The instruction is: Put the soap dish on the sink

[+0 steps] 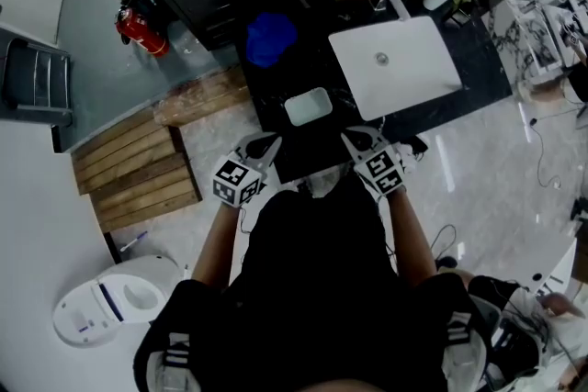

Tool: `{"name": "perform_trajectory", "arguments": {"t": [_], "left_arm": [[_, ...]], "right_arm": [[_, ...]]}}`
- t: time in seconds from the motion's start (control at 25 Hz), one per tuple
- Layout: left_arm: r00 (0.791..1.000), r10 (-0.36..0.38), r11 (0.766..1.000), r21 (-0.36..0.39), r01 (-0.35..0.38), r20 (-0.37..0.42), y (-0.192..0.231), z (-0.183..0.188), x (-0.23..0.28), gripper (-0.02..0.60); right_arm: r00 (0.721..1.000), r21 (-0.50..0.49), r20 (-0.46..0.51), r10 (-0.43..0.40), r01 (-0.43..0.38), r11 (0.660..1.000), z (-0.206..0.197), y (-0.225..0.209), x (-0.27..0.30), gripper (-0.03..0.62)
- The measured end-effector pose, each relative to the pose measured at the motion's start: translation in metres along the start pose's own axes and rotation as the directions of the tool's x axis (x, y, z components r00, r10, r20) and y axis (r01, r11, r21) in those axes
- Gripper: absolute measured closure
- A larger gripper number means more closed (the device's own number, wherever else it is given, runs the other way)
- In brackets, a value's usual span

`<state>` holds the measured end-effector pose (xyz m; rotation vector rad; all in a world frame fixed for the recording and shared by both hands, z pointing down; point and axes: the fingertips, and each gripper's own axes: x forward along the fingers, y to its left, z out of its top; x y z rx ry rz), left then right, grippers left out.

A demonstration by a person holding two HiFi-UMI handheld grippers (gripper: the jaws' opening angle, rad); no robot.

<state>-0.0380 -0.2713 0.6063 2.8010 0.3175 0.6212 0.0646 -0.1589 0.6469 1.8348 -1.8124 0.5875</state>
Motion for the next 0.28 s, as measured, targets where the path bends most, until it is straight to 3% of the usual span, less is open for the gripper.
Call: {"name": "perform_trajectory", "arguments": {"t": [0.28], "left_arm": [[1.000,0.005,1.000,-0.014,-0.005,0.012,-0.0042,-0.0021,0.0008,0.581]], "right_arm": [[1.000,-0.003,-0.006,0.008,-0.008,1.000,-0.0045,0.0031,0.0006,0.600]]}}
